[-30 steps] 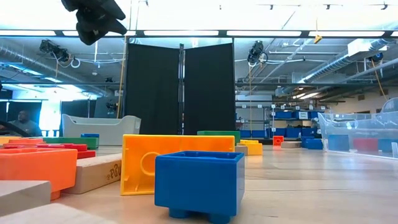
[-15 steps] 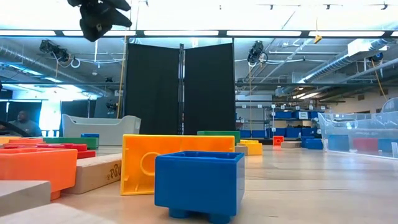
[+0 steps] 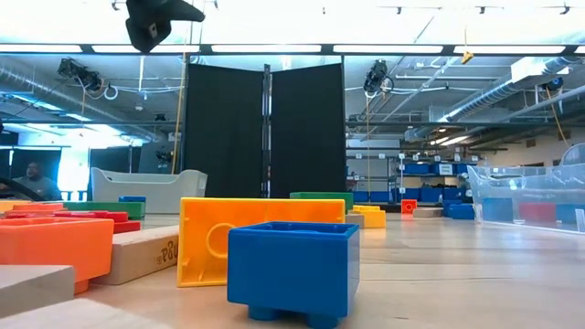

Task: Sort blocks by size
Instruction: Put the large orange game piece into the gray bin

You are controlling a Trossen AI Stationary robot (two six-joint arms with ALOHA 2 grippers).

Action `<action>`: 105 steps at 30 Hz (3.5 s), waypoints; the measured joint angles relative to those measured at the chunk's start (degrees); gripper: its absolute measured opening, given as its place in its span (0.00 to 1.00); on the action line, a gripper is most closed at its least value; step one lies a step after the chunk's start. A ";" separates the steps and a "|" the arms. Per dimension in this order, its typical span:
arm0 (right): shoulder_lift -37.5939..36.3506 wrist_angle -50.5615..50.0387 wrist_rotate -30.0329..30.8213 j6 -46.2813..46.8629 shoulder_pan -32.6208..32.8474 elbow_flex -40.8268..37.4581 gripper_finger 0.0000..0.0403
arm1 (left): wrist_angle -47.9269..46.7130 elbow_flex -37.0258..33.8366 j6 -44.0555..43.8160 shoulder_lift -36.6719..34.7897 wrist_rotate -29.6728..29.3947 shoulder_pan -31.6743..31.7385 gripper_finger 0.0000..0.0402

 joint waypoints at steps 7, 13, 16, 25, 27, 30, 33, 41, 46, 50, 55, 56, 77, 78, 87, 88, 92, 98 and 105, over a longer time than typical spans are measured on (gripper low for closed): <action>0.02 4.87 8.69 -18.75 -10.80 0.14 0.26 | 0.54 0.00 -0.02 0.00 -0.97 0.02 0.35; 0.04 18.69 13.06 -43.52 -24.40 -1.56 0.26 | 0.64 0.00 -0.01 -0.25 -2.81 0.02 0.35; 0.15 29.74 12.02 -57.10 -31.97 -4.04 0.26 | 0.72 0.00 0.00 -1.16 -5.28 0.02 0.35; 1.49 62.44 -1.53 -81.81 -52.11 -6.79 0.26 | 0.76 0.00 0.04 -5.81 -10.99 0.02 0.35; 2.53 67.17 -5.57 -83.33 -55.12 -6.71 0.26 | 0.72 0.00 0.35 -6.29 -12.79 0.02 0.35; 4.89 67.94 -10.21 -86.37 -58.32 -4.34 0.26 | 0.59 0.00 2.96 -6.43 -14.96 0.02 0.35; 8.01 67.09 -14.10 -90.33 -59.69 -1.28 0.26 | -0.04 0.00 4.66 -6.18 -19.41 0.02 0.35; 9.61 64.73 -17.84 -95.97 -60.24 0.95 0.26 | 0.26 0.00 -0.60 -5.68 -34.00 1.39 0.35; 7.99 62.79 -19.35 -97.37 -61.54 0.95 0.26 | 0.18 0.00 -1.99 -5.67 -33.25 4.63 0.35; 7.41 61.54 -21.77 -97.63 -62.38 0.97 0.26 | 0.19 0.00 -3.30 -5.66 -33.11 8.06 0.35; 5.93 61.67 -22.22 -98.61 -62.38 0.99 0.26 | 0.79 0.00 -3.37 -5.66 -33.10 11.34 0.35; 5.83 61.58 -22.22 -99.03 -62.35 0.99 0.26 | 0.80 0.00 -3.37 -5.61 -33.08 11.72 0.35; 4.82 61.65 -23.17 -89.50 -60.65 0.97 0.26 | 13.92 0.02 25.27 4.95 32.02 45.21 0.35; 4.27 61.48 -21.89 -88.92 -60.41 0.97 0.26 | 15.21 0.02 26.39 6.03 35.80 46.81 0.35; 0.40 59.84 -9.75 -86.77 -57.65 0.99 0.26 | 23.17 0.00 28.67 16.02 45.00 53.87 0.35; 0.06 59.00 -8.15 -86.77 -57.16 1.02 0.26 | 23.52 0.00 28.64 16.86 43.15 53.92 0.35; -0.06 56.06 -2.90 -85.20 -55.75 1.02 0.27 | 24.32 0.00 23.78 19.73 38.11 53.90 0.35; -0.02 55.03 -1.90 -83.00 -54.83 1.02 0.27 | 25.90 0.00 21.45 22.10 39.46 53.86 0.35; -0.02 54.95 -0.60 -81.47 -53.89 1.02 0.27 | 29.56 0.02 21.05 22.58 39.28 53.86 0.35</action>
